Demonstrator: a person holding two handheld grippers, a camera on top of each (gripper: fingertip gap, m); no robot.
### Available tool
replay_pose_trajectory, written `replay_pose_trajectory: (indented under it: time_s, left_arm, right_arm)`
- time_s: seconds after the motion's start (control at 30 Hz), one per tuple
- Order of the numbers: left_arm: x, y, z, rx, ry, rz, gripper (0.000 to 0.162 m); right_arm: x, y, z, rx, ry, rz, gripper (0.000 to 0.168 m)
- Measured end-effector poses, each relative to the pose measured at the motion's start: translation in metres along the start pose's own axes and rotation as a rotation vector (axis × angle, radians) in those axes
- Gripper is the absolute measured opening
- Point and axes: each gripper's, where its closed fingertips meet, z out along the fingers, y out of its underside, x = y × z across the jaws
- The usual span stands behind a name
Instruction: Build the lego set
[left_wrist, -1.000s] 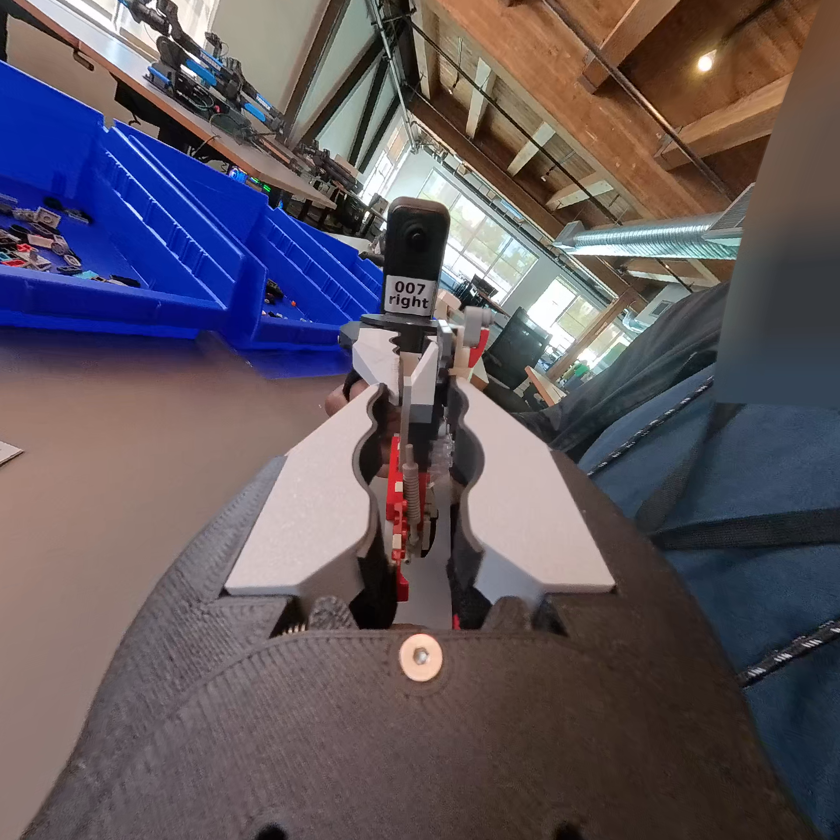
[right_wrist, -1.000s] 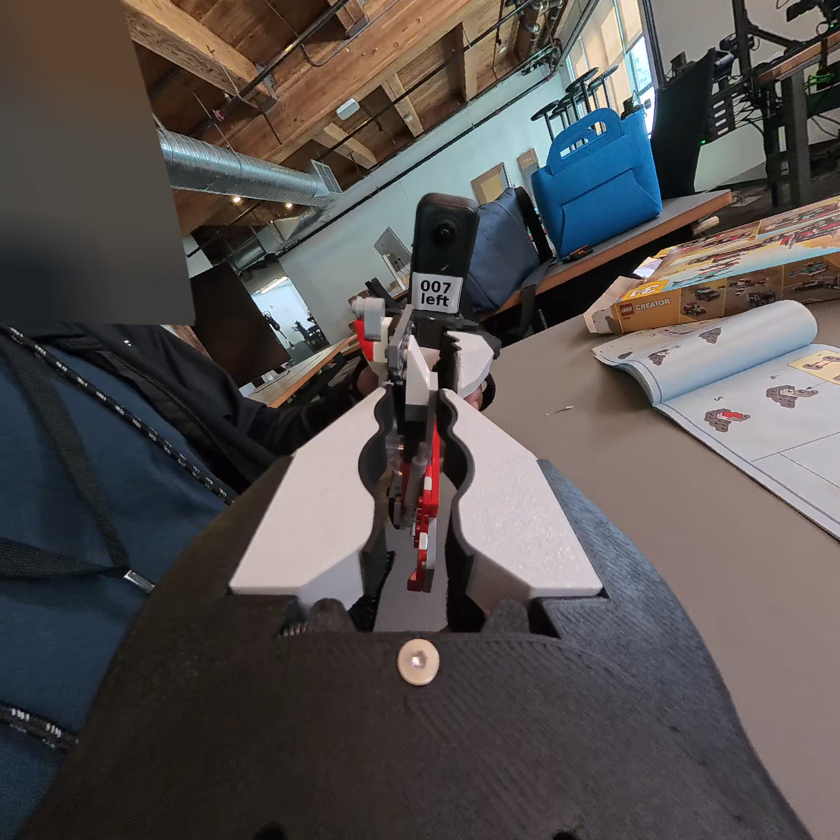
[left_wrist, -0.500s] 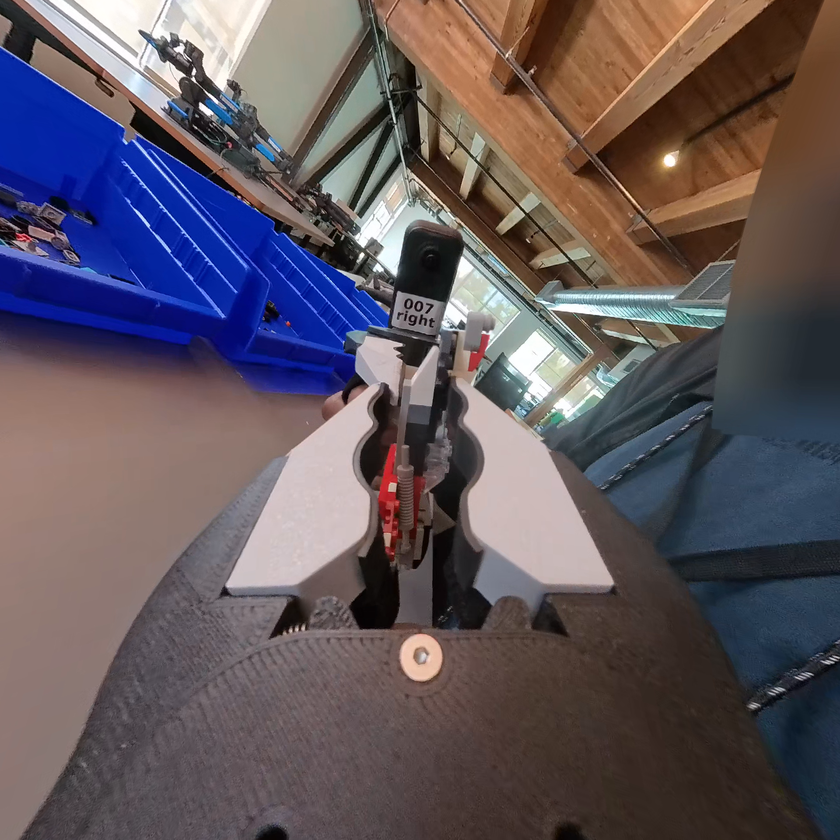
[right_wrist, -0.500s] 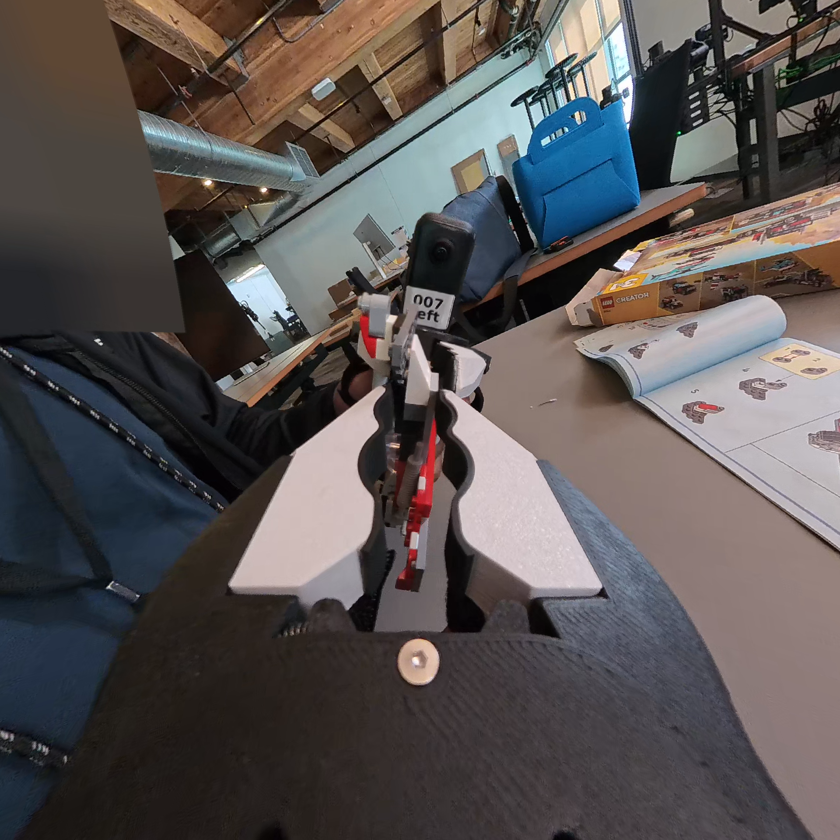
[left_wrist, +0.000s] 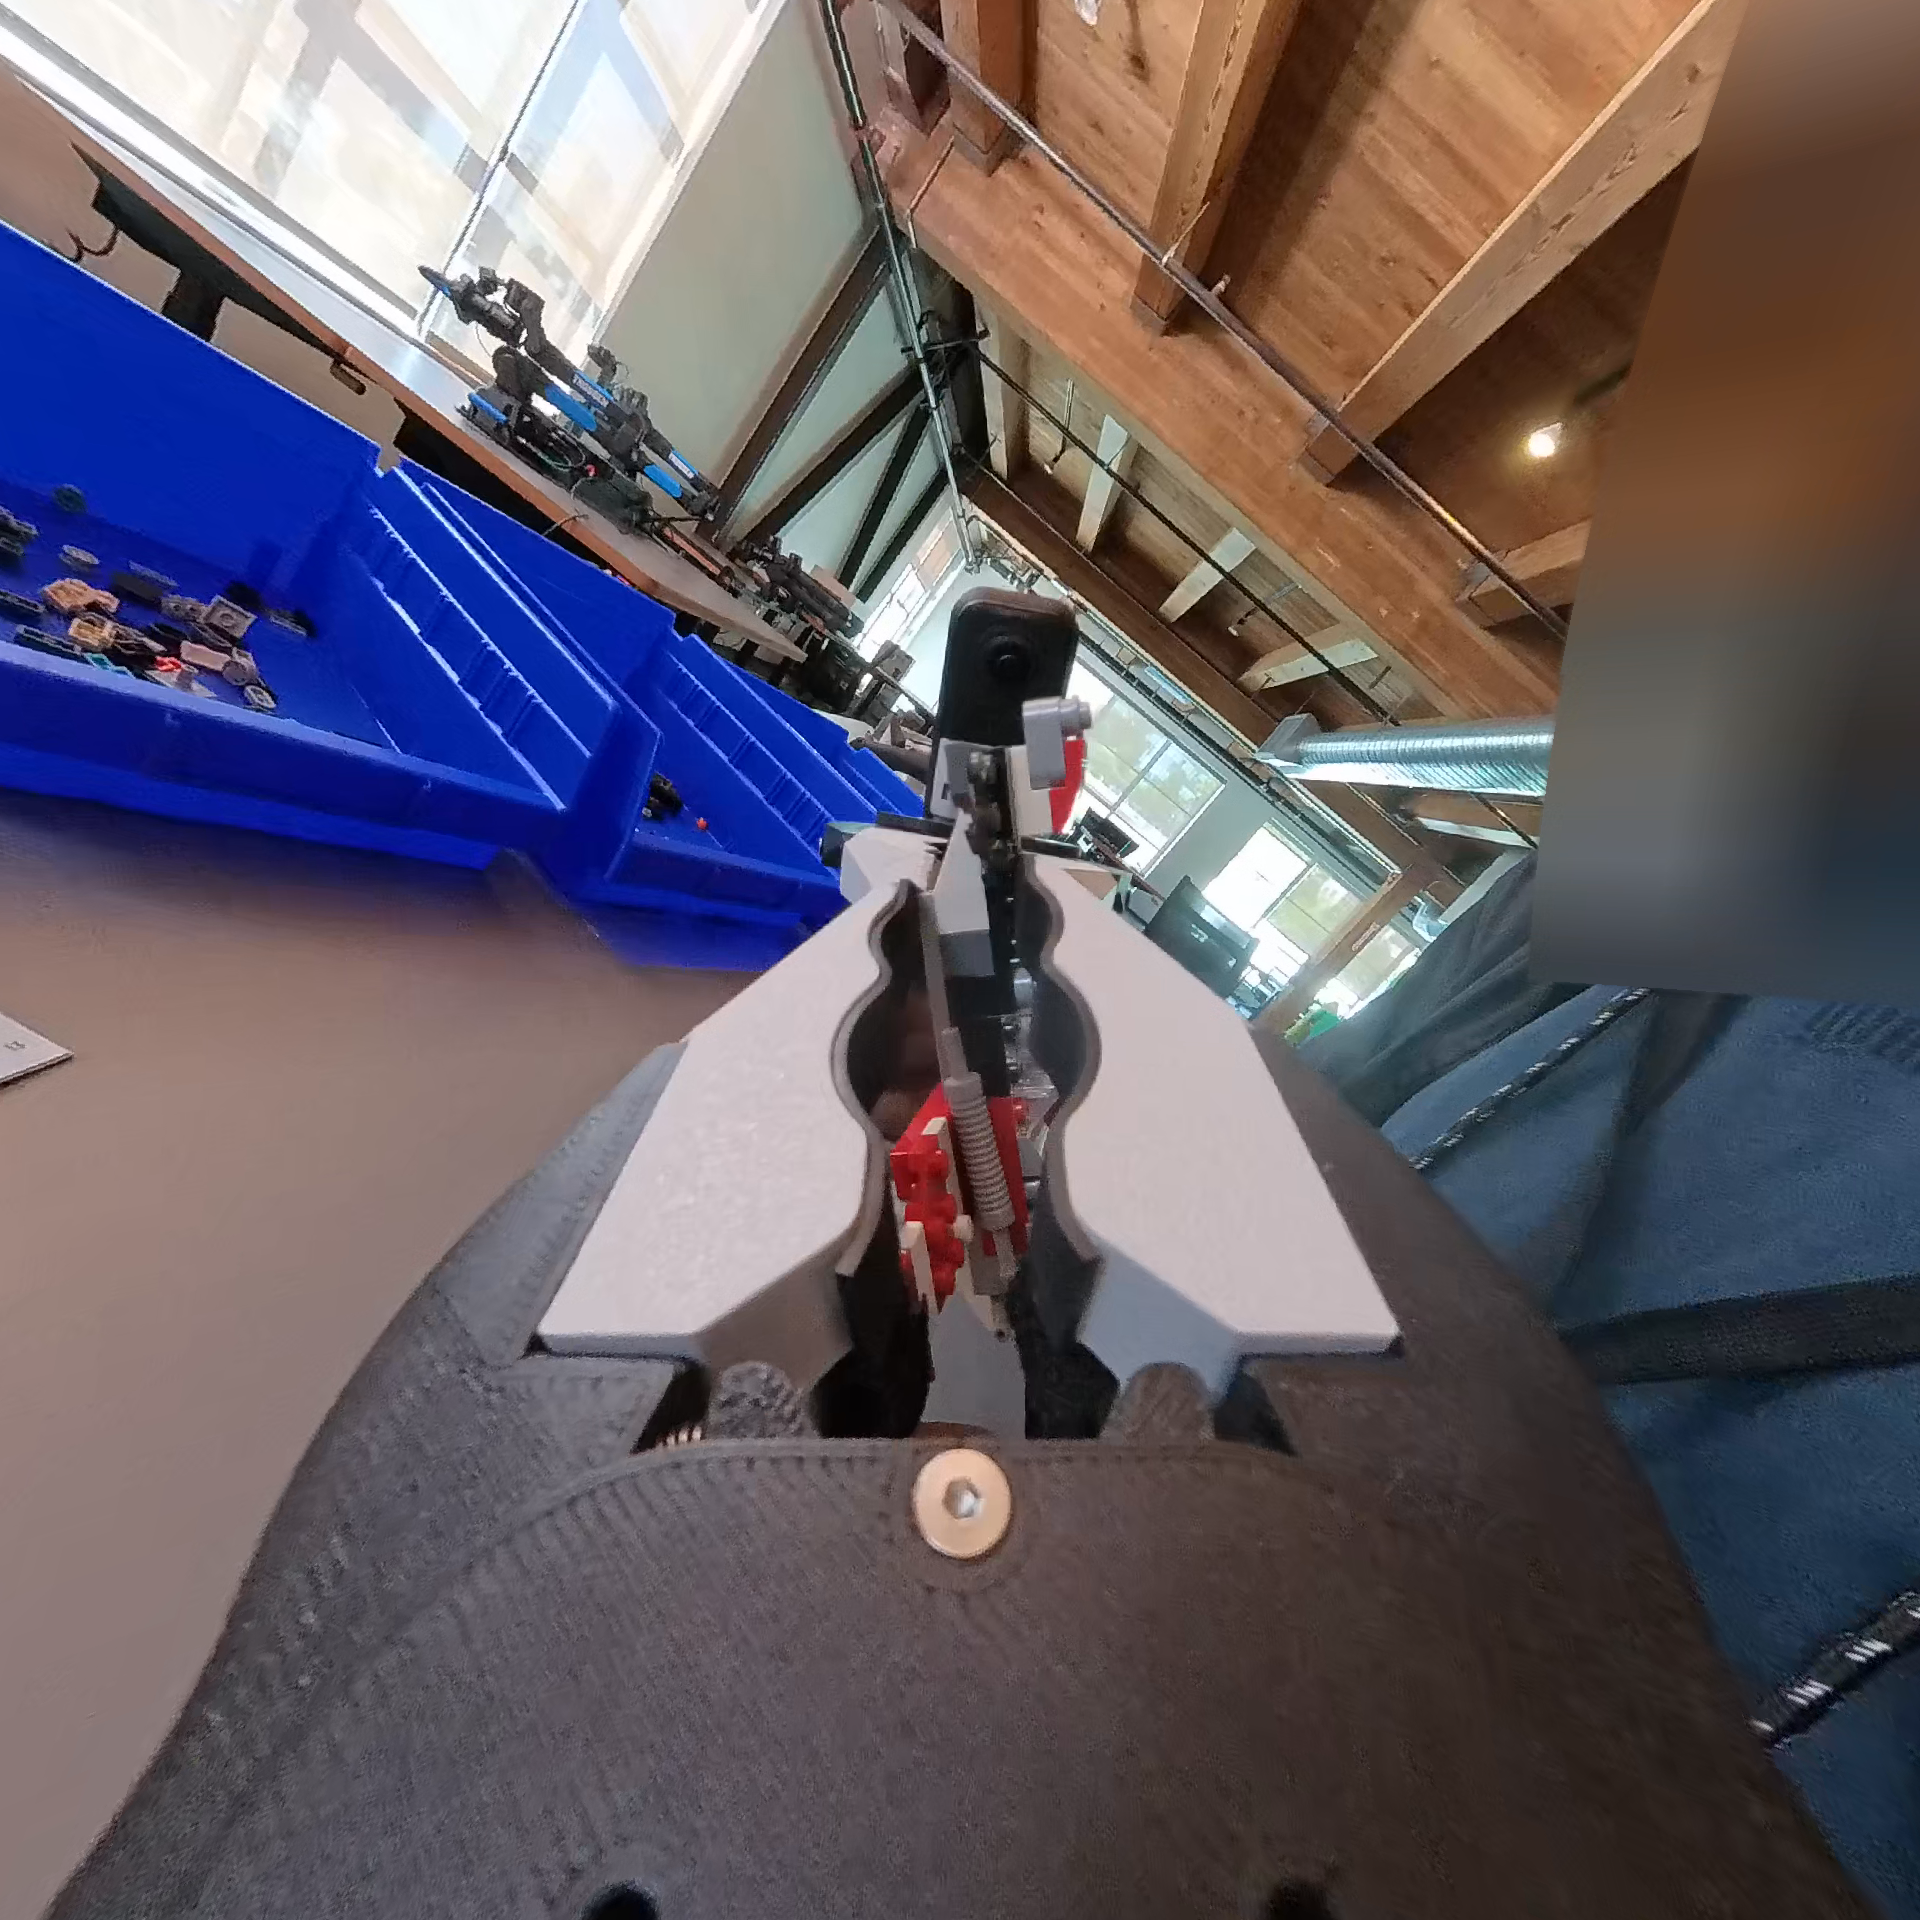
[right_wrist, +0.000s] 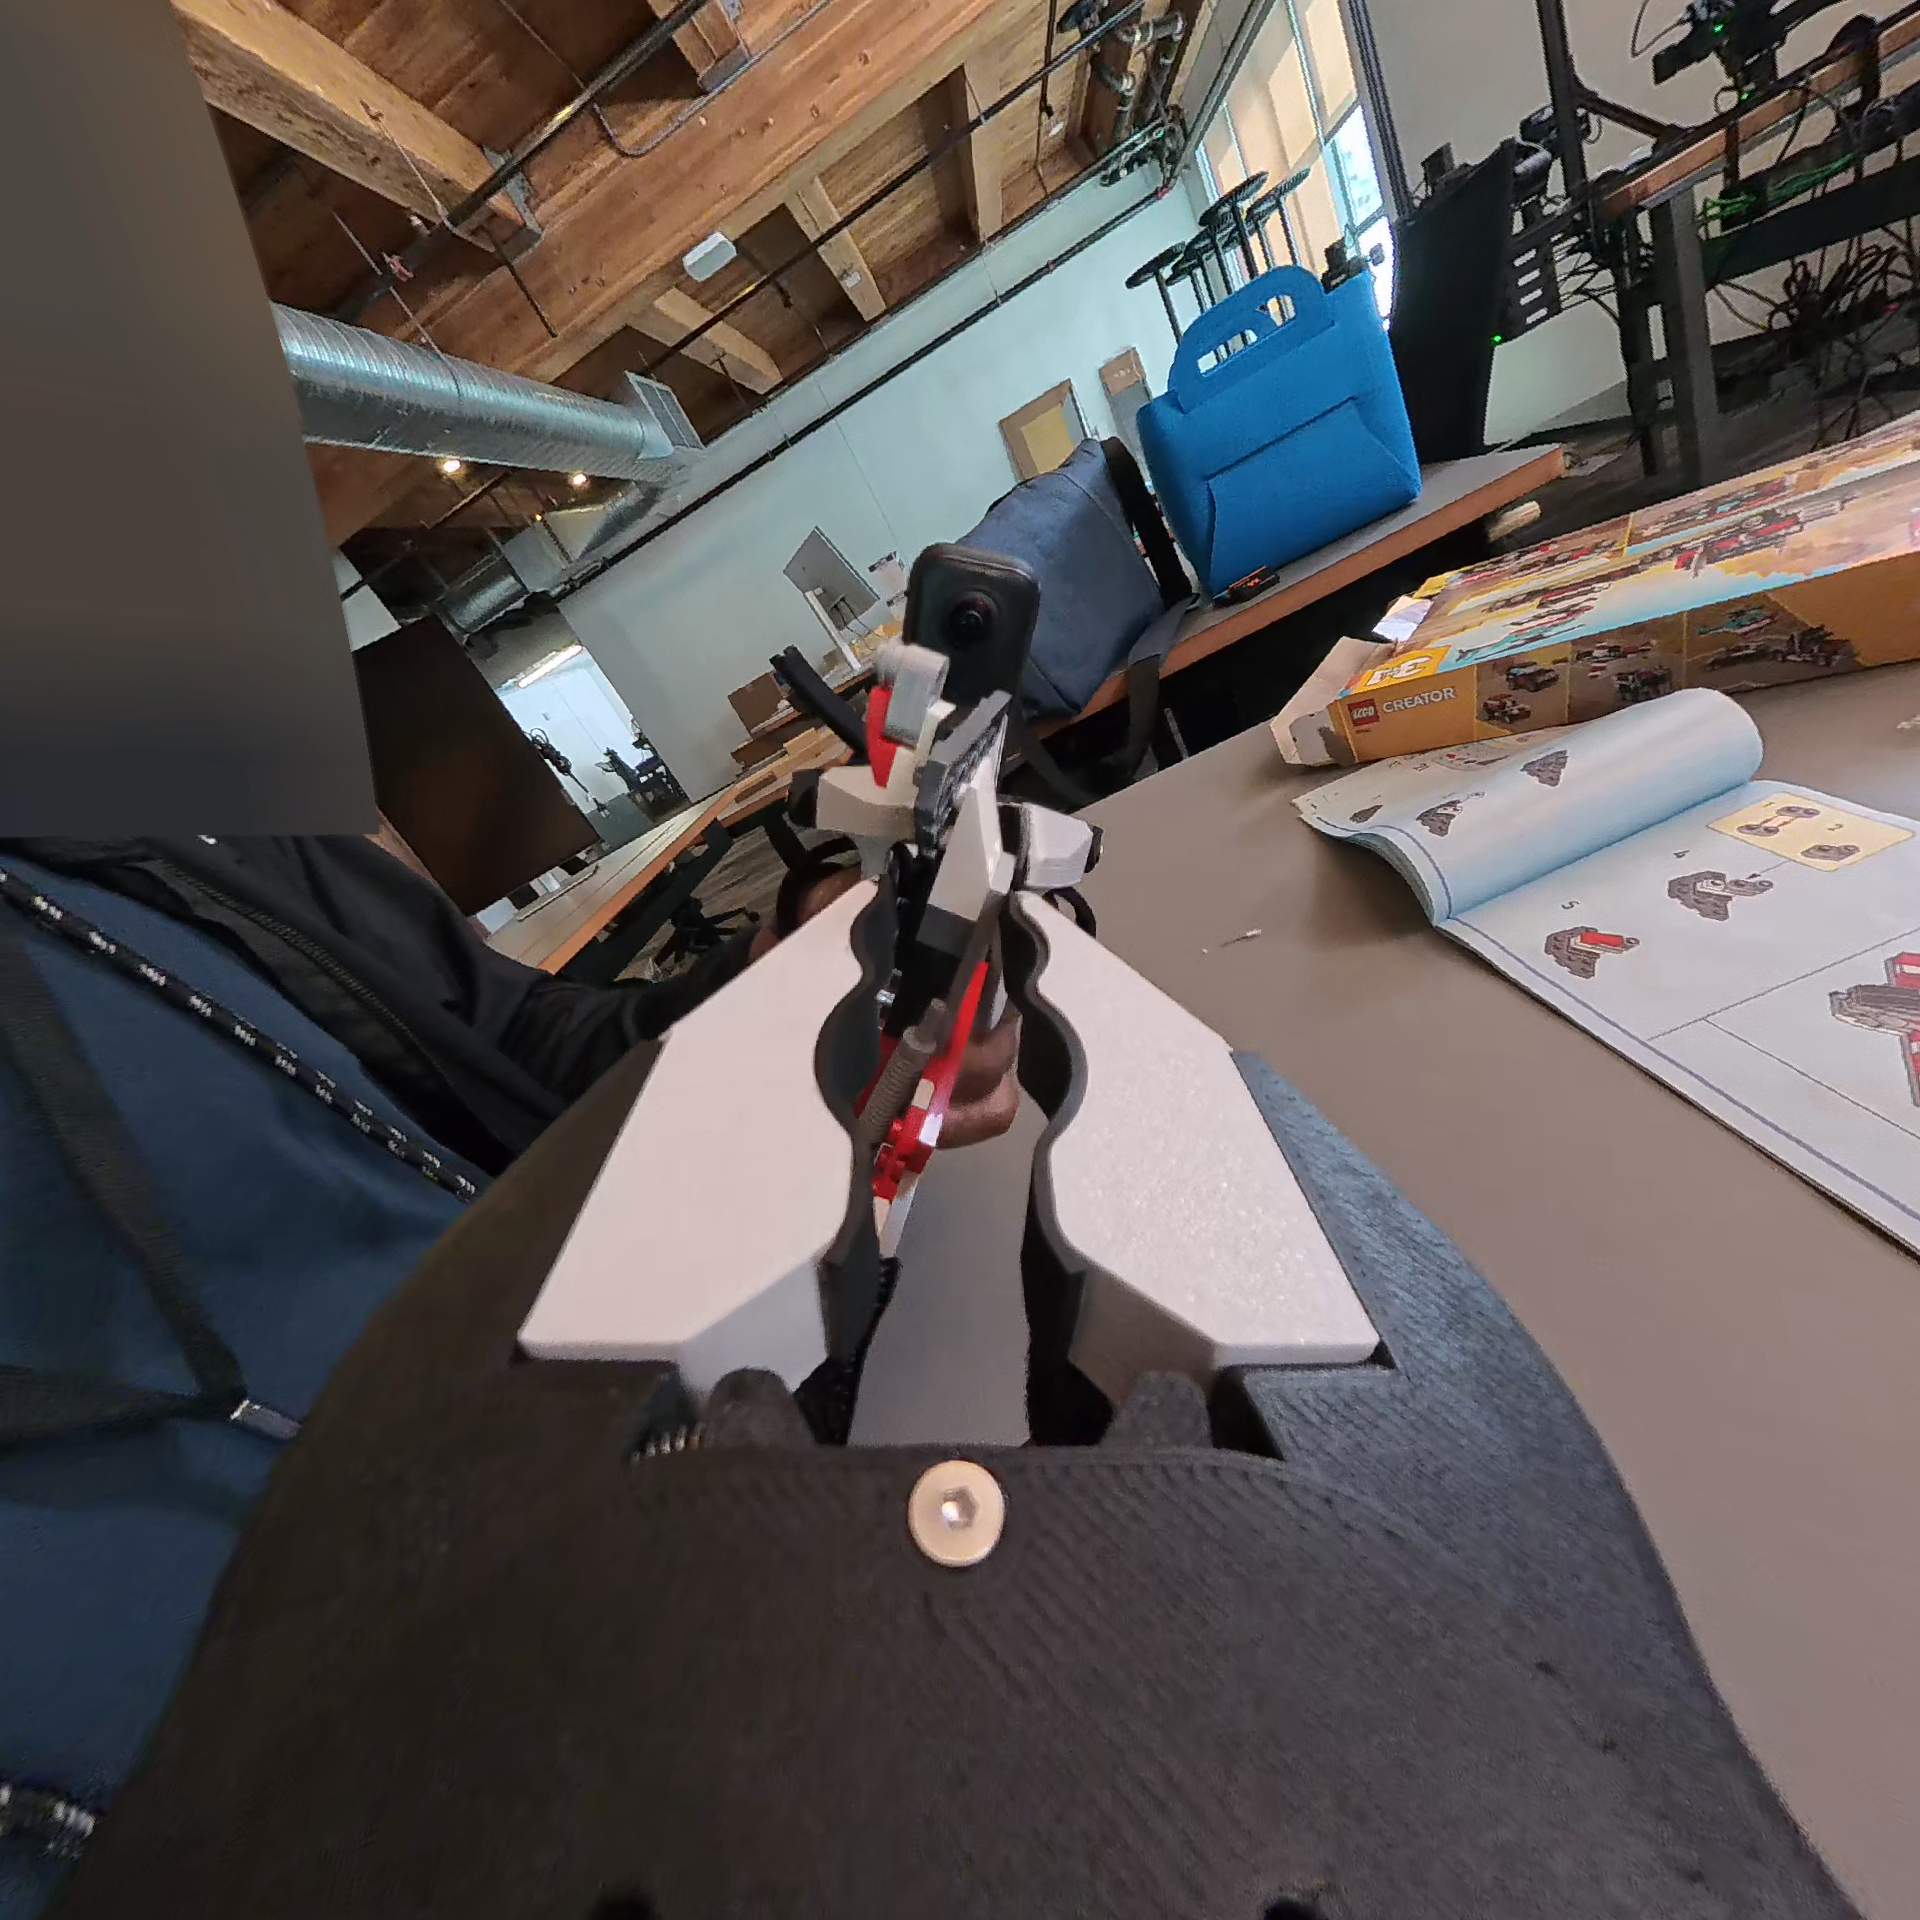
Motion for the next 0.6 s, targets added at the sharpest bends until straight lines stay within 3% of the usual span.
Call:
replay_pose_trajectory:
  time_s: [0.6]
  left_arm:
    - [0.0038, 0.0044, 0.0012, -0.024, 0.065, -0.069, 0.023]
  right_arm:
    - [-0.0018, 0.0029, -0.0004, -0.018, -0.012, -0.055, 0.018]
